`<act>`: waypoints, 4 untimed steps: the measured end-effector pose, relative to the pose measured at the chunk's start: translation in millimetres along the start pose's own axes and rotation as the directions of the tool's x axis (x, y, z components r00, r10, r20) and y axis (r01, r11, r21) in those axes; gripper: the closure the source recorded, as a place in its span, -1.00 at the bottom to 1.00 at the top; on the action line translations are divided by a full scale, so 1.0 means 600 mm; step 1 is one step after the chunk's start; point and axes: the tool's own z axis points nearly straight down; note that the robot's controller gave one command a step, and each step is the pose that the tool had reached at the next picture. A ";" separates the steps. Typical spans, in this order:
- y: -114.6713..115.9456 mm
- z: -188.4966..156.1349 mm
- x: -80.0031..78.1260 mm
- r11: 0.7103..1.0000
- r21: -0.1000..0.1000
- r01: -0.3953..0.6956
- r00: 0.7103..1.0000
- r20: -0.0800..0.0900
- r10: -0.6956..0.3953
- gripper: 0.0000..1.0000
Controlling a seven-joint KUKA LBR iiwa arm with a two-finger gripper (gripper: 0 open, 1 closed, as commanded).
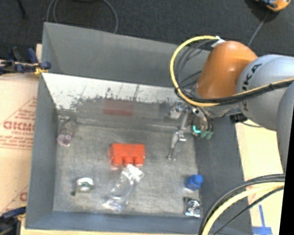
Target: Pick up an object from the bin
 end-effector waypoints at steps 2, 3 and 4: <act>0.222 0.091 0.078 0.948 0.007 0.318 0.948 0.021 -0.318 -1.00; 0.225 0.089 0.076 0.949 0.004 0.317 0.948 0.027 -0.317 1.00; 0.225 -0.129 0.109 0.928 0.004 0.372 0.928 0.015 -0.372 1.00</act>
Offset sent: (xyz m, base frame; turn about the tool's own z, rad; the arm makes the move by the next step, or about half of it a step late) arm -0.0151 0.0773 -0.0417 -0.0831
